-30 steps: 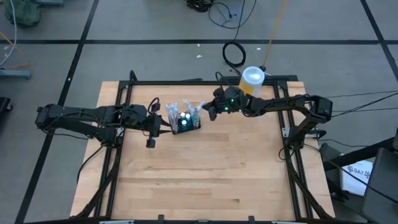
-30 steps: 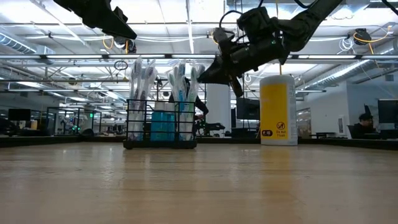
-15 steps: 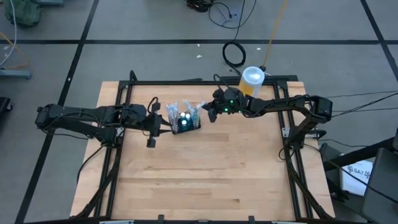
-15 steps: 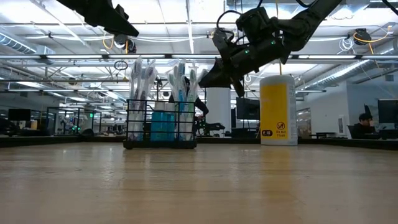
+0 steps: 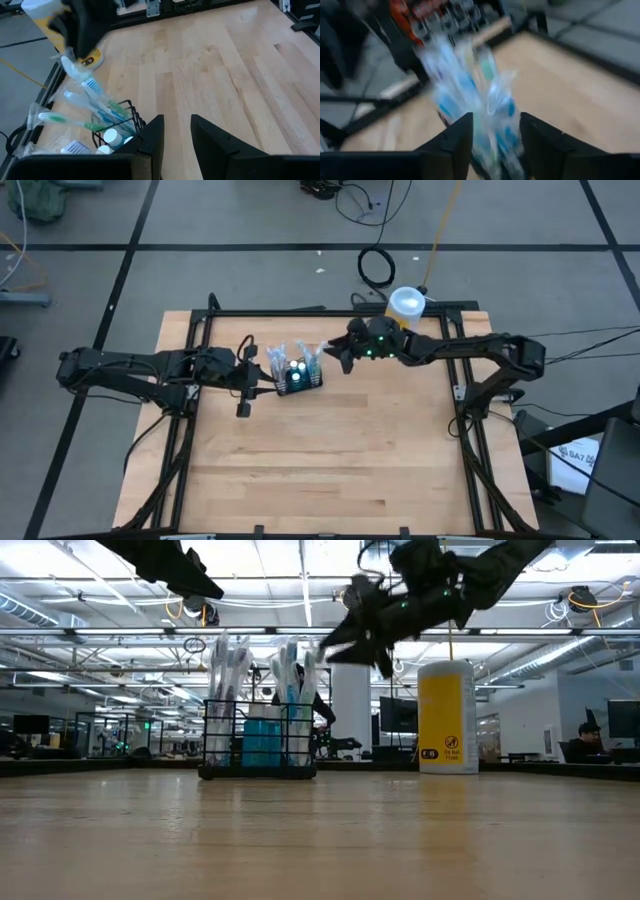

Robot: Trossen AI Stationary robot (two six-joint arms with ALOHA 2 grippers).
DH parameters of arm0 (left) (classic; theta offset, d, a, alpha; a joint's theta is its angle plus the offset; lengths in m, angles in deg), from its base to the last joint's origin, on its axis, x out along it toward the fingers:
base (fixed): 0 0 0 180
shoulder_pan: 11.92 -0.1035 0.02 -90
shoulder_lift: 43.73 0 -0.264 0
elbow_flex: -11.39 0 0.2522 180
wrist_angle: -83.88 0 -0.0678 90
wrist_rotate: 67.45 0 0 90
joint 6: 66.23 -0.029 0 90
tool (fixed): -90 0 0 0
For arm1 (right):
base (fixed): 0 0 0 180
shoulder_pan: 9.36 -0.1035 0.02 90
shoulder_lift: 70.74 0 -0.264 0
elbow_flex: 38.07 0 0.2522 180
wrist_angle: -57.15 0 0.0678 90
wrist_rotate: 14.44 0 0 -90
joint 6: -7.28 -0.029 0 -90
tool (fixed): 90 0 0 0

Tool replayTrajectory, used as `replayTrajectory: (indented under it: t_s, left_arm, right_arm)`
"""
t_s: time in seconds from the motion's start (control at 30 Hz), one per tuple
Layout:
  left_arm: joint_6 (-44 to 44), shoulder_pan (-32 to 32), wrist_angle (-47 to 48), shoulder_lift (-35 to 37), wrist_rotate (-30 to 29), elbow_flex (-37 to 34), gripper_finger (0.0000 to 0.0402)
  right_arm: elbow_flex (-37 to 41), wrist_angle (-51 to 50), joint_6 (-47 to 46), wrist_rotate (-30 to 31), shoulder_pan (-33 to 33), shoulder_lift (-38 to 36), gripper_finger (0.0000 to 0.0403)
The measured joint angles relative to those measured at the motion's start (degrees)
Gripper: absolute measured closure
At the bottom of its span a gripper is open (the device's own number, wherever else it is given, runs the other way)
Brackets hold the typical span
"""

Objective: Pick & Place toothbrushing station
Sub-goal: Return to Home Position

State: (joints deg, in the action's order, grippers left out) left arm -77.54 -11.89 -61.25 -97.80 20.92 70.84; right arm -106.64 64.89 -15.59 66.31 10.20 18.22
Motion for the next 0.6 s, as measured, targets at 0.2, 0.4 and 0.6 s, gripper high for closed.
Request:
replayTrajectory:
  t_s: [0.2, 0.4, 0.6]
  left_arm:
    - [1.6, 0.1, 0.6, 3.6, 0.0, 0.0, 0.03]
    - [4.3, 0.1, 1.5, 10.2, -2.2, 0.0, 0.03]
    - [5.3, 0.0, 4.8, 19.7, -7.7, 0.0, 0.03]
  right_arm:
    - [-0.1, -8.2, 0.1, 0.2, 0.9, -10.1, 0.0228]
    - [0.0, -22.1, 4.6, -0.1, 0.6, -22.5, 0.0237]
    - [0.0, -33.4, 12.1, -0.1, -1.9, -32.9, 0.0252]
